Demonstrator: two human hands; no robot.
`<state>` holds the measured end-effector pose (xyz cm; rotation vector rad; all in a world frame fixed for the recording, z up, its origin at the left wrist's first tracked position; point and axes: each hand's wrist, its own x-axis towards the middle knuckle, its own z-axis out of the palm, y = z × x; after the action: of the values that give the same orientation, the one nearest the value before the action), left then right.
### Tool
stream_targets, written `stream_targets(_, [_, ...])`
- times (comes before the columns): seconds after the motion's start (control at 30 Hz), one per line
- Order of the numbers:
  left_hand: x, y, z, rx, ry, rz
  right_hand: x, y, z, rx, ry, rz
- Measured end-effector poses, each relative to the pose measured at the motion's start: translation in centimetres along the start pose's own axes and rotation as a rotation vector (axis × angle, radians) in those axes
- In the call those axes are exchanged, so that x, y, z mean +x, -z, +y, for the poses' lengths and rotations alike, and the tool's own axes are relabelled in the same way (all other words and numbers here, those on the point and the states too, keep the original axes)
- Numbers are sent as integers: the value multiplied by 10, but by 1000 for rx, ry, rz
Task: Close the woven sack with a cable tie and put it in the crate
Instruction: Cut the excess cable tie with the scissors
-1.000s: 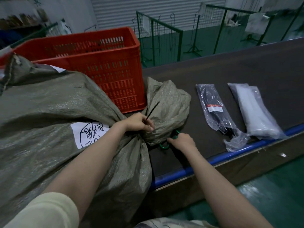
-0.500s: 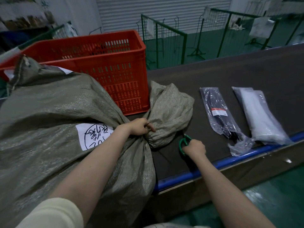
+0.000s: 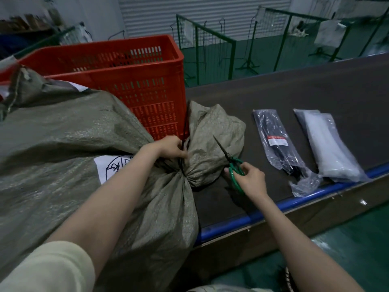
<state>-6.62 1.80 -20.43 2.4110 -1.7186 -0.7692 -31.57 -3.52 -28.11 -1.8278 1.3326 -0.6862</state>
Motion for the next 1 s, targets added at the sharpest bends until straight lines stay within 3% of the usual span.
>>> stream_targets(0.1, [-7,17,-2,-28,28,81,6,5,-6,-99,96,-141])
stream_targets(0.33, [-16,23,-2,-49,14,88,30,5,-29,-540,315,-427])
stream_targets(0.73, [-18,20,13,-13,-107,61,39,-14,-59,-635,427,-581])
stream_targets(1.0, [-11,16,13,-45,-109,67,41,-18,-64,-708,481,-565])
